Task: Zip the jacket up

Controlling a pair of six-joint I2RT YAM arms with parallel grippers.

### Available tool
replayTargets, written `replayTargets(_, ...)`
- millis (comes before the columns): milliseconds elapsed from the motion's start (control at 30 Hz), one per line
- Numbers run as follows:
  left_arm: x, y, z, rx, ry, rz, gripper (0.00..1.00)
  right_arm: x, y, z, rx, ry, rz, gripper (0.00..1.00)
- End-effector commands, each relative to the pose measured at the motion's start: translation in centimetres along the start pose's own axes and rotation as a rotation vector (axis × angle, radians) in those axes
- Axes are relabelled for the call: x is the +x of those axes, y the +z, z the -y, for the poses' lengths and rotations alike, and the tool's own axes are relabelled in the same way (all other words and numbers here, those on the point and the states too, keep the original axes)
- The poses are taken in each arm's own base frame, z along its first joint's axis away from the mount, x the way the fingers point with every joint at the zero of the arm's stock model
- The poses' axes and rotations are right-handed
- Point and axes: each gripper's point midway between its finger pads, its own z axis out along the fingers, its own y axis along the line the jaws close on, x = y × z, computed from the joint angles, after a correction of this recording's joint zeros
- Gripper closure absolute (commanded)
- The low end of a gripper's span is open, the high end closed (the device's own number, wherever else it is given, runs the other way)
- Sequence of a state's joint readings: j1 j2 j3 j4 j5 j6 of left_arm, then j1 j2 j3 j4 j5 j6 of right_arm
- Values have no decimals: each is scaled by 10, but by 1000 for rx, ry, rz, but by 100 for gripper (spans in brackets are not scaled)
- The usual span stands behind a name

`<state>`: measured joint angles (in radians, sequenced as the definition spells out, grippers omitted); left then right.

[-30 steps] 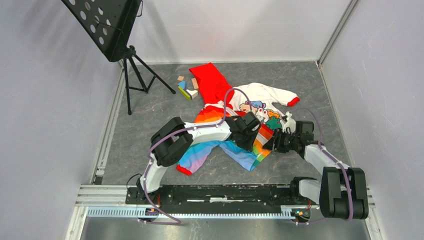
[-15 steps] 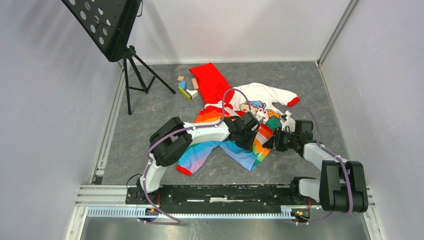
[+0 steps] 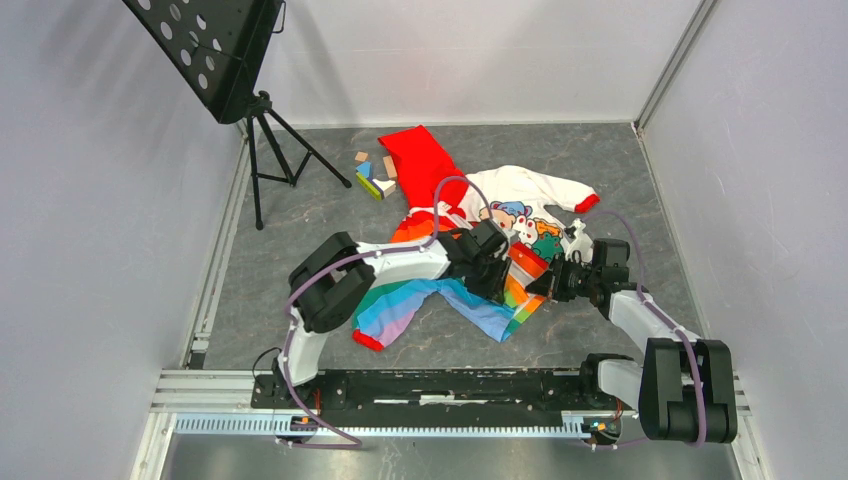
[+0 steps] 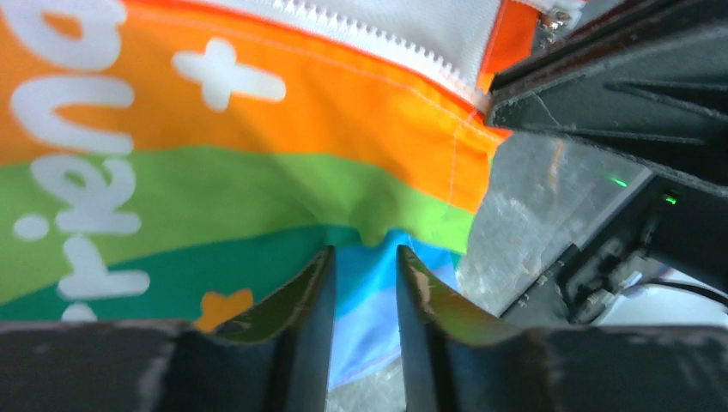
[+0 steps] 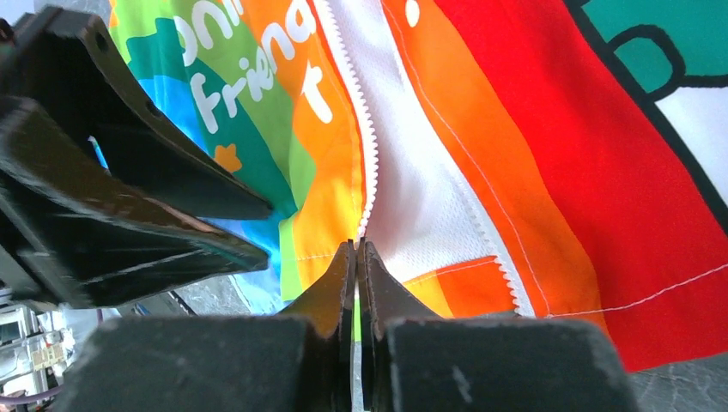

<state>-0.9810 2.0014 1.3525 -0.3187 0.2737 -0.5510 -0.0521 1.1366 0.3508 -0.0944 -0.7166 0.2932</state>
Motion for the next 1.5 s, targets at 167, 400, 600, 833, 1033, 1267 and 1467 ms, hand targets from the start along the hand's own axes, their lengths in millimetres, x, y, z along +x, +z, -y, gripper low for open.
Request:
replayTargets(167, -37, -61, 73, 560, -340, 71, 36, -10, -5, -29, -123, 7, 54, 100)
replayTargets(400, -45, -56, 78, 758, -651, 88, 48, -24, -11, -41, -152, 20, 113, 100)
replayTargets(600, -40, -44, 63, 754, -750, 113, 47, -28, -13, -48, -178, 50, 133, 100)
replayTargets(833, -41, -23, 49, 734, -818, 131, 52, -24, -13, -52, -208, 67, 129, 100)
replayTargets(1033, -45, -13, 45, 729, -825, 140, 61, -21, -14, -53, -215, 68, 123, 100)
replayTargets(1267, -49, -13, 47, 718, -766, 158, 60, -18, -14, -52, -212, 58, 111, 100)
replayTargets(1467, -52, -19, 52, 753, -728, 180, 60, -18, -14, -52, -215, 58, 106, 100)
